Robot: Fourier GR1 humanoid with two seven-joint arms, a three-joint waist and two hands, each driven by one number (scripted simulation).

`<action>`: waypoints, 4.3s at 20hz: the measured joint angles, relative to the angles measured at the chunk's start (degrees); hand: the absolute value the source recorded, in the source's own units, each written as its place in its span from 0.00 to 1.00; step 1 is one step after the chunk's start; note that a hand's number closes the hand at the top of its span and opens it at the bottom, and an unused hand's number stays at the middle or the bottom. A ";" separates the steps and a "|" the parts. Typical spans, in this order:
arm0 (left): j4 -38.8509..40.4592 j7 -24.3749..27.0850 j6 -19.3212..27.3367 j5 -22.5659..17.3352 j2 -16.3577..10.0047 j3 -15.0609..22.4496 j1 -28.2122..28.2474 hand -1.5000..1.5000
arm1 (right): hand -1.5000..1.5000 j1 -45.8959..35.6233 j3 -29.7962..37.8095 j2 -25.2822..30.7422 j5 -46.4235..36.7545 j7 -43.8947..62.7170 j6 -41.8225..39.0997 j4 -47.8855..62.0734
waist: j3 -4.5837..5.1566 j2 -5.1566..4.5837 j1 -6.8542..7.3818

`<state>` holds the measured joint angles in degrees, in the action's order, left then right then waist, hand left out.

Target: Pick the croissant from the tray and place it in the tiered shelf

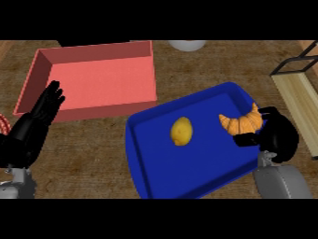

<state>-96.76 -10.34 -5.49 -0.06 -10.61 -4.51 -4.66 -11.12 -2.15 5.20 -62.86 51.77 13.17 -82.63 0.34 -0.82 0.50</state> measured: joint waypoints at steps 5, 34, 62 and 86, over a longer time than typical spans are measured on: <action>-0.31 0.12 -0.60 -0.13 0.17 0.81 -0.75 0.50 | 1.00 -9.49 9.77 2.41 -9.03 9.22 2.98 2.61 | 0.23 -0.73 2.28; 1.40 -0.20 -1.81 0.43 1.39 3.80 -5.37 0.50 | 1.00 -53.86 36.34 14.26 -49.78 13.58 10.48 20.67 | -0.59 -1.96 7.19; 0.49 -1.40 -0.96 0.20 0.97 1.80 -3.66 0.50 | 1.00 -63.82 45.78 29.07 -69.07 9.57 -0.40 57.08 | -0.41 -0.80 3.88; 1.92 0.19 -0.92 0.36 0.56 0.02 -2.11 0.50 | 0.00 -56.88 51.51 30.62 -64.94 13.53 -8.21 63.19 | -0.20 -0.02 1.45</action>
<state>-94.83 -10.15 -6.41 0.30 -10.05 -4.49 -6.78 -68.00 49.36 35.82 -127.79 65.30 4.97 -19.44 0.14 -0.84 1.95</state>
